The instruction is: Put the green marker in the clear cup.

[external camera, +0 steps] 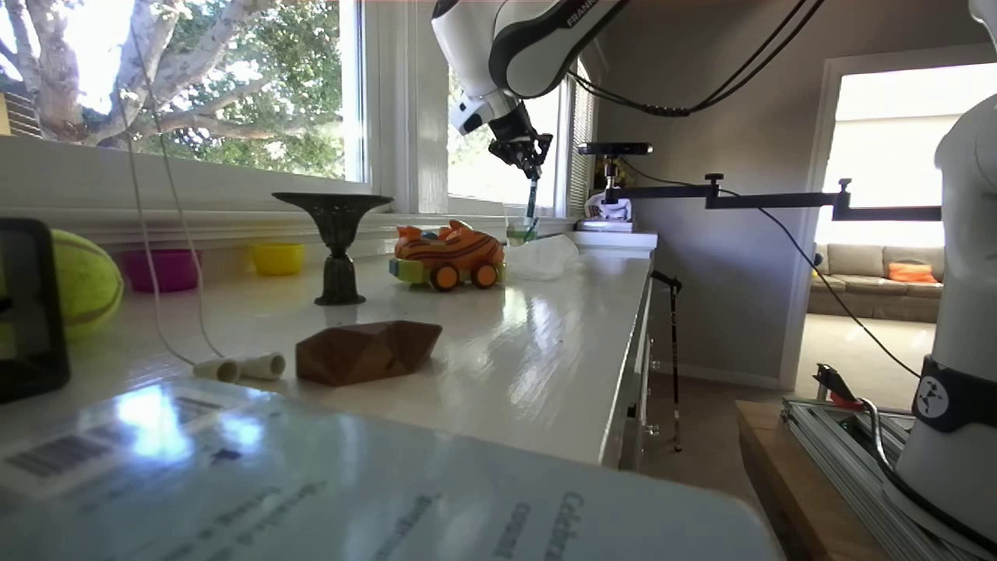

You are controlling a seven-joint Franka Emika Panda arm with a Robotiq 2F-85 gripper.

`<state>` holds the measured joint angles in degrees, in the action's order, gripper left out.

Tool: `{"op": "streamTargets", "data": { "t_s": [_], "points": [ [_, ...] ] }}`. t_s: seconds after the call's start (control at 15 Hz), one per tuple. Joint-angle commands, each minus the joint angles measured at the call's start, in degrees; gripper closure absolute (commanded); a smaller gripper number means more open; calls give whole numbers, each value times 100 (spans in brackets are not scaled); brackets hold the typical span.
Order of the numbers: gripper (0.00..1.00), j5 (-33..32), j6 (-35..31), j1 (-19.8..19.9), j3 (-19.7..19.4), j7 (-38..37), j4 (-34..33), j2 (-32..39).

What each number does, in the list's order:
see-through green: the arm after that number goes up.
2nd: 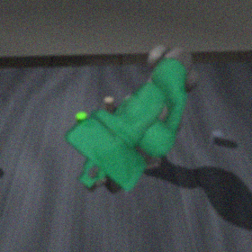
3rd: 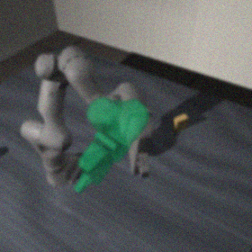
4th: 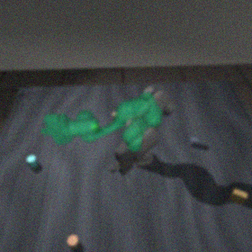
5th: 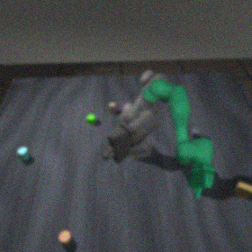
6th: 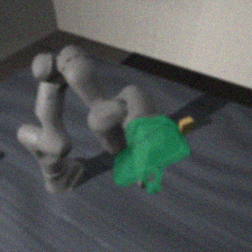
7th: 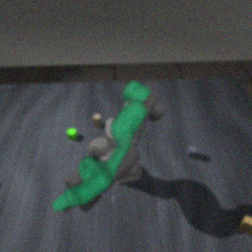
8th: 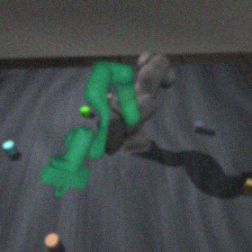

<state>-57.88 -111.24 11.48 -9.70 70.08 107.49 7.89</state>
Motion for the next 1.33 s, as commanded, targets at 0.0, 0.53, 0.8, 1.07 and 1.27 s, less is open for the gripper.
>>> {"op": "streamTargets", "data": {
  "t_s": [0.0, 0.53, 0.8, 1.07, 1.27],
  "points": [
    [95, -132, 63, -29, 10, -81, 505, -366],
    [12, -384, -561, -80, 41, -816, -583, -102],
    [0, 797, -74, -225, 221, -1053, -1260, -149],
    [0, 1743, 1030, -533, 480, -1618, -1384, -498],
    [0, 2364, 2013, -774, 681, -2204, -1667, -583]
  ]
}}
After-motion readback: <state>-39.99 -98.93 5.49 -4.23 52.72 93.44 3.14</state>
